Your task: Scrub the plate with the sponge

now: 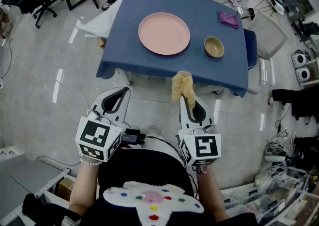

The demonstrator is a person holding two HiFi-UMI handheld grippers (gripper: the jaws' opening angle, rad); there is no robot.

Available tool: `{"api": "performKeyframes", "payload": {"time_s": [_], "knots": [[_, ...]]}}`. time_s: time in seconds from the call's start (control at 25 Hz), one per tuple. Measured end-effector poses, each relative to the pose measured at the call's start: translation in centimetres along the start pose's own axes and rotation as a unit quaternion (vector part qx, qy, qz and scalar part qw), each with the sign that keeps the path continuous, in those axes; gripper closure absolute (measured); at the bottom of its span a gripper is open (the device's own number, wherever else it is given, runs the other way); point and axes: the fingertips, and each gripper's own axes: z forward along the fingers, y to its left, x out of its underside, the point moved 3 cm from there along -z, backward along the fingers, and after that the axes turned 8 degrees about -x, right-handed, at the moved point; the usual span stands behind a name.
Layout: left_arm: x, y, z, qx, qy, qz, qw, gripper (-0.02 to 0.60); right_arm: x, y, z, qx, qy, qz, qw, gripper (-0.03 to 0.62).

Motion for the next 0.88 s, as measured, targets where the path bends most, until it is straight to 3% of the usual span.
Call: {"api": "performKeyframes", "payload": {"time_s": [0.68, 0.72, 0.8, 0.88], "knots": [[0.0, -0.2, 0.7, -0.012, -0.002, 0.006, 0.9999, 0.569, 0.2, -0.6, 0.2, -0.012, -0.001, 0.021, 1.000, 0.539], [0.0, -0.4, 0.9, -0.011, -0.001, 0.006, 0.9999, 0.564, 0.0, -0.8, 0.2, -0.013, -0.003, 0.021, 1.000, 0.537], [-0.1, -0.7, 1.1, -0.006, 0.001, 0.000, 1.0000, 0.496, 0.0, -1.1, 0.2, -0.013, -0.003, 0.020, 1.000, 0.537], [-0.1, -0.7, 1.1, -0.008, 0.000, -0.007, 0.9999, 0.486, 0.0, -1.3, 0.3, -0.016, -0.003, 0.021, 1.000, 0.537]]}}
